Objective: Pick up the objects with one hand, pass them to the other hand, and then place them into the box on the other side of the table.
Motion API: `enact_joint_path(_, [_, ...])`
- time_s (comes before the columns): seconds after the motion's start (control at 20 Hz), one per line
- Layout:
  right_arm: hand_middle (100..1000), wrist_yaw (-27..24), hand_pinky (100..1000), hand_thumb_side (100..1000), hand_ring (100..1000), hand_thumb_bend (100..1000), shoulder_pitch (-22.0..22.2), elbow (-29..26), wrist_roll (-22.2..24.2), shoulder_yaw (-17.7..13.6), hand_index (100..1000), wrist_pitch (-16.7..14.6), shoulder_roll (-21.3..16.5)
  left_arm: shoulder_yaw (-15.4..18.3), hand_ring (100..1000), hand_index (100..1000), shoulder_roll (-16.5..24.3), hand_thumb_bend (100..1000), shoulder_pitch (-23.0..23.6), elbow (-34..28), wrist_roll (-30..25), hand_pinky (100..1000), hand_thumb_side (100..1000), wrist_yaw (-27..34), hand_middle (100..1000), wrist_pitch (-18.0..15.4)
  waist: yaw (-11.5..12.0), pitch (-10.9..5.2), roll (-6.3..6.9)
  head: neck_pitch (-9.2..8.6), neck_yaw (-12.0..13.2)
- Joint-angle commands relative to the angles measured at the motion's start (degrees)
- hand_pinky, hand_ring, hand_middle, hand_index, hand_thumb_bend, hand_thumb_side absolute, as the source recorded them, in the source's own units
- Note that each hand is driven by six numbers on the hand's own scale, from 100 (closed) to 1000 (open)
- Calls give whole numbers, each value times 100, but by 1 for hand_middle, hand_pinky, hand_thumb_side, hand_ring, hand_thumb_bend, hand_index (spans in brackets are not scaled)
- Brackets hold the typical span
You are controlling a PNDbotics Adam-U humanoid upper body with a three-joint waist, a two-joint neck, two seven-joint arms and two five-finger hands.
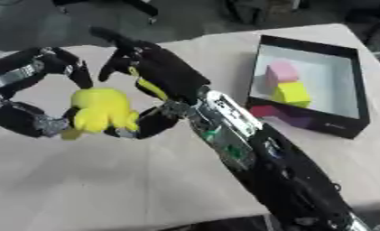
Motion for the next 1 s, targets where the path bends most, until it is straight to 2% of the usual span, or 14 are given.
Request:
enact_joint_path(0.05, [1000, -42, 825, 267, 745, 557, -84, -40, -14, -29, 614, 4, 31, 26, 522, 630, 65, 124, -93, -97, -18, 652, 194, 11, 501, -12, 9, -105, 0, -8, -24])
enact_joint_path(0.35, [1000, -210, 827, 263, 745, 586, -78, -34, 31, -16, 614, -24, 21, 55, 523, 632, 77, 124, -71, -33, 28, 653, 191, -70, 503, -37, 5, -103, -1, -8, -24])
enact_joint_path(0.4, [1000, -223, 828, 270, 746, 612, -78, -37, 41, -18, 625, -27, 20, 56, 523, 632, 78, 125, -67, -22, 36, 653, 190, -86, 503, -44, 5, -103, -1, -8, -24])
enact_joint_path(0.75, [1000, -340, 836, 283, 754, 632, -73, -71, 134, -4, 696, -97, 19, 72, 522, 632, 78, 124, -30, 142, 114, 652, 187, -292, 503, -89, -3, -101, -3, -8, -32])
enact_joint_path(1.0, [1000, -451, 836, 257, 763, 606, -70, -94, 209, -2, 657, -164, 26, 49, 521, 632, 69, 124, -27, 133, 161, 652, 187, -329, 502, -46, -14, -97, -5, -8, -38])
